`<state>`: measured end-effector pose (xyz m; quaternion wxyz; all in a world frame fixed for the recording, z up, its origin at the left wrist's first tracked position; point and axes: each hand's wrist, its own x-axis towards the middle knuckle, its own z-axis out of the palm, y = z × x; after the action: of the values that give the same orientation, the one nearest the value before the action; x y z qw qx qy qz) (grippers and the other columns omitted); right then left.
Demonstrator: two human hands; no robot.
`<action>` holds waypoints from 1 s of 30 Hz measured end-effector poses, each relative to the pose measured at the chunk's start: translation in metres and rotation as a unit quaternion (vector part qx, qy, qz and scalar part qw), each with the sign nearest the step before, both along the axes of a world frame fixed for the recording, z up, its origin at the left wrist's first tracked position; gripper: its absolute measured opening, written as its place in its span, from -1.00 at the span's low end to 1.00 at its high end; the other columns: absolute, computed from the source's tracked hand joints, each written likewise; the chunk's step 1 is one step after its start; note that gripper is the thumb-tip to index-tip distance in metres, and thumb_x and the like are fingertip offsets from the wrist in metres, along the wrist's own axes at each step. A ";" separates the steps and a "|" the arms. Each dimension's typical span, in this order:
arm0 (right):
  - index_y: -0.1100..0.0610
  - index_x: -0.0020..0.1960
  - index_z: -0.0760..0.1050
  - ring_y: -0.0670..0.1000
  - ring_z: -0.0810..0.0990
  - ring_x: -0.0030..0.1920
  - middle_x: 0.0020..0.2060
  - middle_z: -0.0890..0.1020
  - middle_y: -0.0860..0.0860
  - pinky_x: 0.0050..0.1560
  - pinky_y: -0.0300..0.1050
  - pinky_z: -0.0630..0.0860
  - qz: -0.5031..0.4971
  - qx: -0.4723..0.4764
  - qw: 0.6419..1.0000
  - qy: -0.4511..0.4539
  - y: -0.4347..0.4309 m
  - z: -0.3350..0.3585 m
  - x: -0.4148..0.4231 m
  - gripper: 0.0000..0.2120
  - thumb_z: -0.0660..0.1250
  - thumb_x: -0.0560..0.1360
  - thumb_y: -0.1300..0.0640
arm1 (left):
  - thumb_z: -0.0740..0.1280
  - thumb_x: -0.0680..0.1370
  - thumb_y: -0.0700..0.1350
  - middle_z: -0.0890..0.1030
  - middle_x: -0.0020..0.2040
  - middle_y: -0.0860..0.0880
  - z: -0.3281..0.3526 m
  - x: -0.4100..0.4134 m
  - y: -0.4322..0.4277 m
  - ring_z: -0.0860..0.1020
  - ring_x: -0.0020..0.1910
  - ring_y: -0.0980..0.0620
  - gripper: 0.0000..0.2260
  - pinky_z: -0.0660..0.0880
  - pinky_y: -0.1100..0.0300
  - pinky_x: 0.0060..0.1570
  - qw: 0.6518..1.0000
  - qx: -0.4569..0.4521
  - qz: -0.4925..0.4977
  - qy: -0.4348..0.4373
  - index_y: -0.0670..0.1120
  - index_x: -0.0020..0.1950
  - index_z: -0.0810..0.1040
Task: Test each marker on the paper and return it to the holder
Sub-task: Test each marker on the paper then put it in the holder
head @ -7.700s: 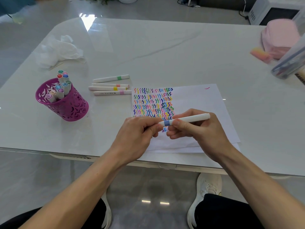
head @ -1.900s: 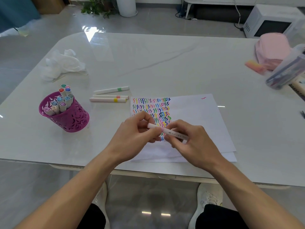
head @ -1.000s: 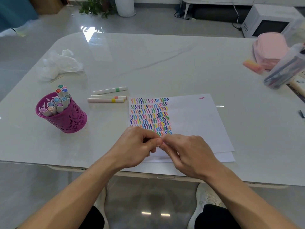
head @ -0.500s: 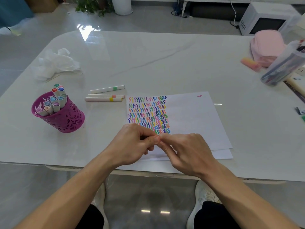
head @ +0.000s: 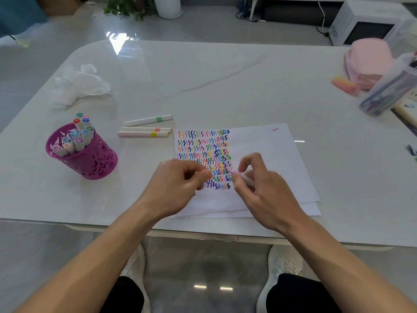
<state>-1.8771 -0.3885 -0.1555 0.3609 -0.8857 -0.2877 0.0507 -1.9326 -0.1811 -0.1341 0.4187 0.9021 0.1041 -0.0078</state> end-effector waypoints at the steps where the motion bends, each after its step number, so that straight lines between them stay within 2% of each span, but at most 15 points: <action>1: -0.03 0.07 0.22 -0.07 0.42 -0.47 -0.42 0.49 -0.06 -0.40 -0.10 0.32 -0.004 0.024 0.999 0.028 0.000 0.003 0.000 -0.86 0.19 0.68 0.00 | 0.36 0.59 0.05 0.62 -0.32 0.16 -0.001 0.000 -0.001 0.57 -0.34 0.12 -0.84 0.47 0.31 -0.31 1.000 0.021 0.004 -0.002 0.02 -0.07 0.69; 4: -0.06 0.09 0.26 -0.16 0.55 -0.30 -0.15 0.65 0.01 -0.33 -0.18 0.38 -0.015 0.089 0.991 0.096 -0.001 0.007 0.002 -0.90 0.13 0.72 0.14 | 0.37 0.59 0.05 0.59 -0.23 0.21 -0.003 -0.001 0.000 0.54 -0.26 0.22 -0.86 0.35 0.40 -0.27 0.995 0.088 -0.001 -0.037 0.04 -0.01 0.69; 6: -0.02 0.07 0.40 -0.08 0.48 -0.37 -0.09 0.66 0.08 -0.32 -0.13 0.43 -0.040 0.146 0.979 0.135 -0.001 0.009 0.004 -0.84 0.11 0.72 0.20 | 0.37 0.59 0.06 0.58 -0.12 0.21 -0.008 -0.002 0.002 0.53 -0.16 0.22 -0.85 0.38 0.39 -0.19 0.989 0.128 -0.031 -0.062 0.04 0.02 0.69; 7: 0.01 0.07 0.47 -0.01 0.52 -0.37 -0.10 0.66 0.10 -0.30 -0.10 0.50 -0.054 0.183 0.969 0.160 -0.001 0.011 0.005 -0.77 0.08 0.72 0.23 | 0.38 0.59 0.06 0.58 -0.05 0.20 -0.011 -0.002 0.003 0.52 -0.11 0.21 -0.85 0.41 0.35 -0.13 0.986 0.148 -0.044 -0.069 0.05 0.03 0.69; 9: 0.09 0.09 0.55 0.09 0.68 -0.25 0.01 0.67 0.07 -0.21 -0.06 0.64 -0.069 0.255 0.940 0.214 -0.001 0.014 0.008 -0.64 0.00 0.70 0.33 | 0.39 0.57 0.08 0.57 0.08 0.19 -0.015 -0.002 0.006 0.50 0.03 0.20 -0.84 0.42 0.30 -0.03 0.980 0.178 -0.057 -0.070 0.06 0.06 0.69; 11: 0.14 0.15 0.54 0.16 0.73 -0.09 0.08 0.67 0.08 -0.17 -0.01 0.68 -0.066 0.298 0.918 0.254 -0.003 0.013 0.011 -0.61 0.00 0.65 0.43 | 0.39 0.56 0.10 0.57 0.19 0.18 -0.017 -0.002 0.008 0.49 0.15 0.17 -0.81 0.41 0.26 0.07 0.977 0.195 -0.064 -0.059 0.07 0.10 0.68; 13: 0.11 0.18 0.51 0.18 0.73 -0.03 0.02 0.68 0.14 -0.19 0.03 0.68 -0.058 0.300 0.919 0.251 -0.005 0.010 0.013 -0.63 0.12 0.60 0.49 | 0.38 0.57 0.12 0.56 0.27 0.17 -0.017 -0.002 0.010 0.49 0.23 0.14 -0.79 0.43 0.21 0.14 0.976 0.199 -0.072 -0.043 0.07 0.13 0.67; 15: 0.09 0.16 0.48 0.17 0.74 -0.08 -0.08 0.67 0.15 -0.24 0.04 0.67 -0.054 0.274 0.932 0.232 -0.006 0.005 0.013 -0.68 0.27 0.57 0.46 | 0.36 0.58 0.12 0.55 0.30 0.16 -0.017 -0.002 0.010 0.48 0.27 0.13 -0.78 0.44 0.19 0.18 0.976 0.203 -0.078 -0.032 0.08 0.15 0.67; 18: 0.09 0.06 0.51 0.16 0.72 -0.20 -0.23 0.66 0.08 -0.34 0.02 0.59 -0.053 0.244 0.936 0.247 -0.006 0.005 0.010 -0.95 0.37 0.63 0.14 | 0.36 0.59 0.11 0.55 0.30 0.17 -0.016 -0.003 0.010 0.47 0.28 0.13 -0.79 0.44 0.17 0.21 0.975 0.204 -0.084 -0.028 0.07 0.14 0.66; 20: 0.10 -0.03 0.59 0.18 0.67 -0.28 -0.31 0.63 0.11 -0.39 -0.03 0.50 -0.060 0.235 0.933 0.266 -0.006 0.005 0.008 -0.73 0.27 0.67 -0.06 | 0.36 0.59 0.09 0.55 0.29 0.16 -0.017 -0.002 0.011 0.48 0.27 0.12 -0.80 0.45 0.14 0.22 0.974 0.207 -0.087 -0.032 0.06 0.12 0.67; 21: 0.10 -0.06 0.63 0.18 0.64 -0.31 -0.34 0.62 0.13 -0.42 -0.05 0.46 -0.064 0.226 0.933 0.274 -0.007 0.004 0.008 -0.64 0.21 0.69 -0.09 | 0.36 0.59 0.08 0.56 0.28 0.15 -0.017 -0.001 0.012 0.48 0.26 0.11 -0.81 0.46 0.12 0.23 0.974 0.208 -0.089 -0.034 0.06 0.11 0.68; 23: 0.07 -0.01 0.68 0.15 0.60 -0.36 -0.36 0.62 0.16 -0.46 -0.09 0.41 -0.068 0.212 0.935 0.277 -0.008 0.003 0.008 -0.66 0.18 0.71 0.00 | 0.36 0.58 0.08 0.57 0.26 0.15 -0.018 -0.001 0.014 0.49 0.24 0.11 -0.82 0.48 0.08 0.23 0.973 0.207 -0.091 -0.037 0.05 0.08 0.68; 26: 0.05 0.04 0.53 0.14 0.59 -0.42 -0.37 0.64 0.16 -0.47 -0.10 0.38 -0.066 0.205 0.937 0.276 -0.010 0.001 0.007 -0.92 0.29 0.65 0.20 | 0.35 0.58 0.07 0.57 0.25 0.15 -0.019 -0.001 0.016 0.48 0.25 0.12 -0.84 0.45 0.09 0.25 0.974 0.205 -0.094 -0.035 0.06 0.04 0.69; 28: 0.08 -0.02 0.42 0.12 0.56 -0.44 -0.37 0.64 0.17 -0.47 -0.09 0.40 -0.066 0.203 0.938 0.273 -0.011 -0.003 0.007 -0.86 0.36 0.60 0.24 | 0.35 0.59 0.07 0.58 0.25 0.14 -0.020 -0.001 0.016 0.48 0.25 0.12 -0.84 0.44 0.09 0.26 0.973 0.204 -0.098 -0.035 0.06 0.03 0.69; 30: 0.12 -0.08 0.40 0.11 0.57 -0.45 -0.38 0.64 0.17 -0.46 -0.07 0.43 -0.065 0.199 0.941 0.264 -0.010 -0.003 0.006 -0.82 0.40 0.57 0.26 | 0.34 0.59 0.07 0.58 0.24 0.14 -0.021 0.000 0.015 0.49 0.25 0.11 -0.84 0.45 0.07 0.26 0.972 0.206 -0.103 -0.034 0.07 0.03 0.69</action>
<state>-1.8715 -0.3986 -0.1586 0.5950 -0.7674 -0.1283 0.2016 -1.9330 -0.1658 -0.1548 0.2240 0.9746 -0.0046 0.0017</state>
